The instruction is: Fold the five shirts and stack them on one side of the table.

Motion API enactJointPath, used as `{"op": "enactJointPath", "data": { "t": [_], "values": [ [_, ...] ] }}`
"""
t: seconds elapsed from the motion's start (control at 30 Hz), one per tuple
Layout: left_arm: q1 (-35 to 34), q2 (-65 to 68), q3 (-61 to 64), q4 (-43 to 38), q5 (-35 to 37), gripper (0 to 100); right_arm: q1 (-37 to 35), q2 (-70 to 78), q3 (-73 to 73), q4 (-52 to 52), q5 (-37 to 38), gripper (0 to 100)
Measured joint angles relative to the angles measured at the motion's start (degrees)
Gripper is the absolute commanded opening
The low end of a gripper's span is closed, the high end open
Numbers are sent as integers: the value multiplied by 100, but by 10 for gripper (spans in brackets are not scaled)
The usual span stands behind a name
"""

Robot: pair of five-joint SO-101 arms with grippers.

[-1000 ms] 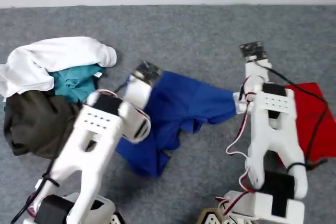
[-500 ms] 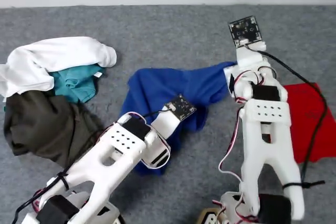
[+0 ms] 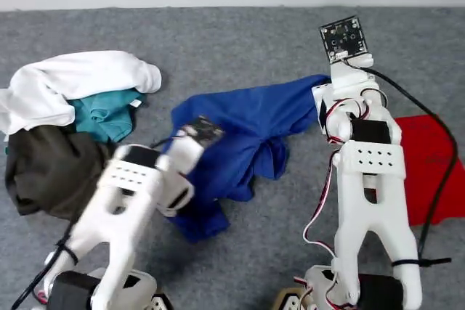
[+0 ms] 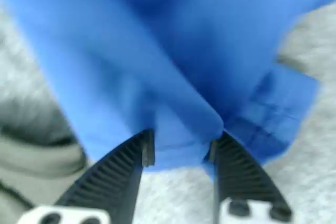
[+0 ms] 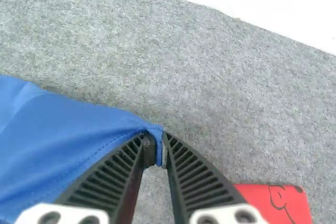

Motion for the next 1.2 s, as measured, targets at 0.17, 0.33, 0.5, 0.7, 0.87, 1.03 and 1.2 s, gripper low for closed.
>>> {"op": "enactJointPath", "data": {
  "t": [0.17,0.33,0.5,0.7,0.87,1.03,1.2],
  "values": [
    [-571,0,0,9,-255,173,26,0,-387,-9,0,9],
    [-1055,0,0,9,-607,173,193,0,-440,-9,0,9],
    [-1618,0,0,9,-914,173,325,0,-440,-9,0,9],
    [-1741,0,-132,264,-897,175,352,0,-440,-9,0,9],
    [-774,-105,-1266,1758,-457,176,360,0,-193,-9,0,9],
    [1029,-167,-2040,2708,26,177,360,0,-105,-9,0,9],
    [2470,387,-1714,2347,202,177,360,0,-62,-9,0,9]
  ]
}}
